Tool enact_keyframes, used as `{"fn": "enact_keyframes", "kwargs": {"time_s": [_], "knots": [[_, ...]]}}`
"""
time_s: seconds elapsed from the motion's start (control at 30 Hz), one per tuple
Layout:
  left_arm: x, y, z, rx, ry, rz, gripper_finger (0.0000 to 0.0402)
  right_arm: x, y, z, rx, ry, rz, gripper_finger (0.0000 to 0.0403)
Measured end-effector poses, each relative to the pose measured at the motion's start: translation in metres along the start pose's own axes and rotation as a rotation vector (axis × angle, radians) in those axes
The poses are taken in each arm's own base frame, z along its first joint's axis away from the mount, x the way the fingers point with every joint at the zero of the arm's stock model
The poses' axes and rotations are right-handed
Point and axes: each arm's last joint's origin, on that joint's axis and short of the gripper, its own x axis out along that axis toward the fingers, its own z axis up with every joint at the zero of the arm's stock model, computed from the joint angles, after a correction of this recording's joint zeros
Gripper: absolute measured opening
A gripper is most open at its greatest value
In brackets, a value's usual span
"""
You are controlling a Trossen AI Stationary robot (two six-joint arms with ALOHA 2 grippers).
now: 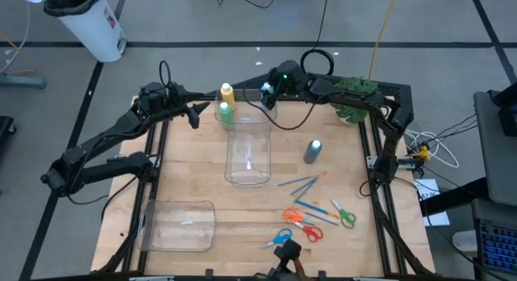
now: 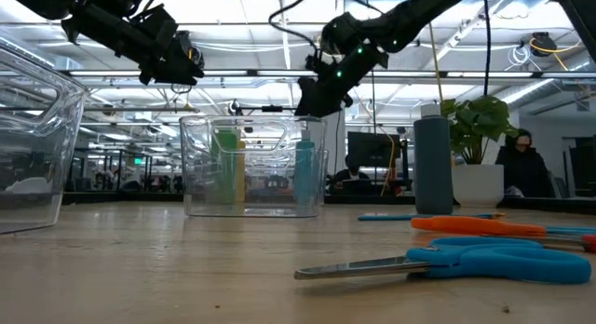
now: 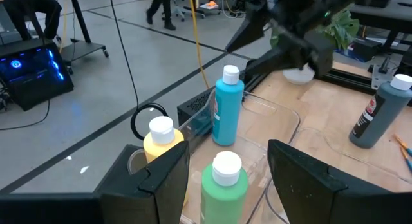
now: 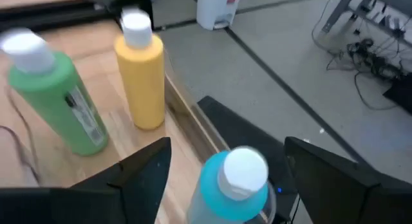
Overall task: Pick & Place Paint Supplies
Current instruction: Put the black paint bottle into the top transparent bin
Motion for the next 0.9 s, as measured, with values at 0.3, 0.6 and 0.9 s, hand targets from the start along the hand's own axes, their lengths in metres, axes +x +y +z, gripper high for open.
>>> {"fn": "enact_keyframes", "kwargs": {"time_s": [0.3, 0.6, 0.9], "knots": [[0.000, 0.000, 0.000, -0.001, 0.002, 0.000, 0.0214, -0.078, 0.004, 0.020, 0.028, 0.087, 0.034, 0.0309], [0.000, 0.000, 0.000, -0.010, 0.003, -0.001, 0.0214, -0.185, 0.041, 0.004, -0.010, 0.260, 0.153, 0.0298], [0.000, 0.000, 0.000, -0.015, 0.002, 0.000, 0.0214, -0.245, 0.079, -0.069, -0.074, 0.153, 0.168, 0.0289]]}}
